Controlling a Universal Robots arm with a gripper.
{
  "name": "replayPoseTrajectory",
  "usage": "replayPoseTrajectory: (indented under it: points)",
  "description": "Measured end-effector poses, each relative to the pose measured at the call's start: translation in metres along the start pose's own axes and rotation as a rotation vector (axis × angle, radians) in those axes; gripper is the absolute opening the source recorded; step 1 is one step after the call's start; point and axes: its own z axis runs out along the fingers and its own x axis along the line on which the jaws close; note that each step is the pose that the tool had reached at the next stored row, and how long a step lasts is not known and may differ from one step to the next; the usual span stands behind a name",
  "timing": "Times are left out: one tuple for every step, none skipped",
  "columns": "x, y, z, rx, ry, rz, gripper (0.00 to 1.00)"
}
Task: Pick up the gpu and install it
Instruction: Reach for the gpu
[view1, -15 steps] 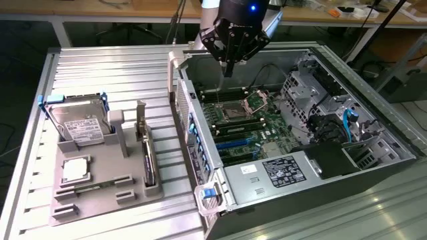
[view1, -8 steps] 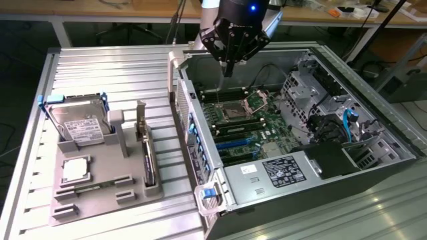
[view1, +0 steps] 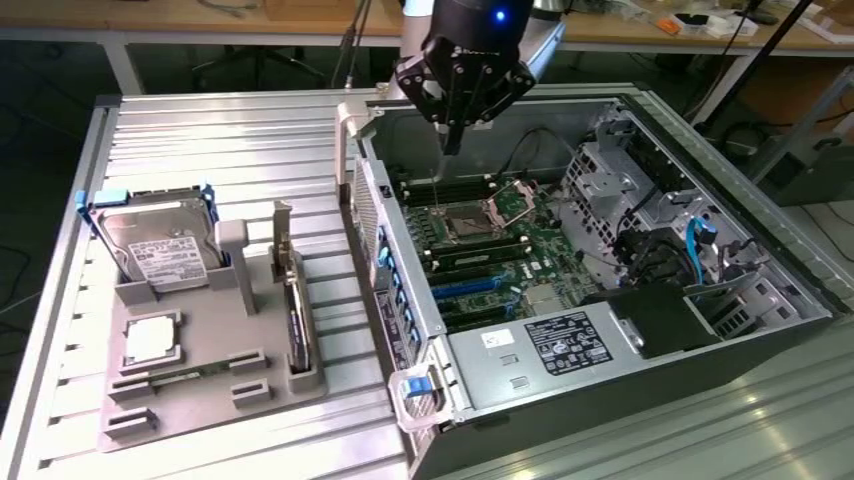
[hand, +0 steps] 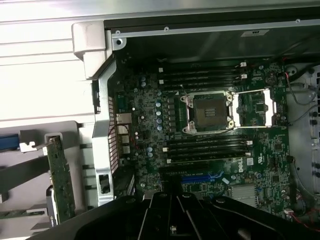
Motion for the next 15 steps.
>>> replayPoseTrajectory:
  points:
    - [0.002,-0.0005,0.0000,-0.0001,0.0000,0.000,0.11]
    - [0.006,-0.0014,-0.0001,-0.0001,0.0000,0.000,0.11]
    - [0.010,-0.0026,-0.0001,0.0000,0.0000,0.000,0.11]
    - [0.014,-0.0037,-0.0002,-0.0001,0.0000,0.000,0.11]
    - [0.016,-0.0042,-0.0002,-0.0001,-0.0001,0.000,0.11]
    - [0.019,-0.0050,-0.0002,-0.0001,-0.0001,0.000,0.11]
    - [0.021,-0.0056,-0.0003,-0.0002,-0.0001,0.000,0.11]
    - [0.025,-0.0066,-0.0004,0.0000,0.0000,0.000,0.11]
    - [0.027,-0.0071,-0.0004,-0.0001,0.0000,0.000,0.11]
    - [0.029,-0.0078,-0.0005,-0.0001,-0.0001,0.000,0.11]
    - [0.031,-0.0084,-0.0006,0.0000,0.0000,0.000,0.11]
    - [0.036,-0.0099,-0.0006,0.0000,0.0000,0.000,0.11]
    - [0.040,-0.0112,-0.0006,-0.0002,-0.0002,0.000,0.11]
    - [0.044,-0.0127,-0.0008,-0.0001,0.0000,0.000,0.11]
    - [0.047,-0.0139,-0.0008,-0.0002,-0.0001,0.000,0.11]
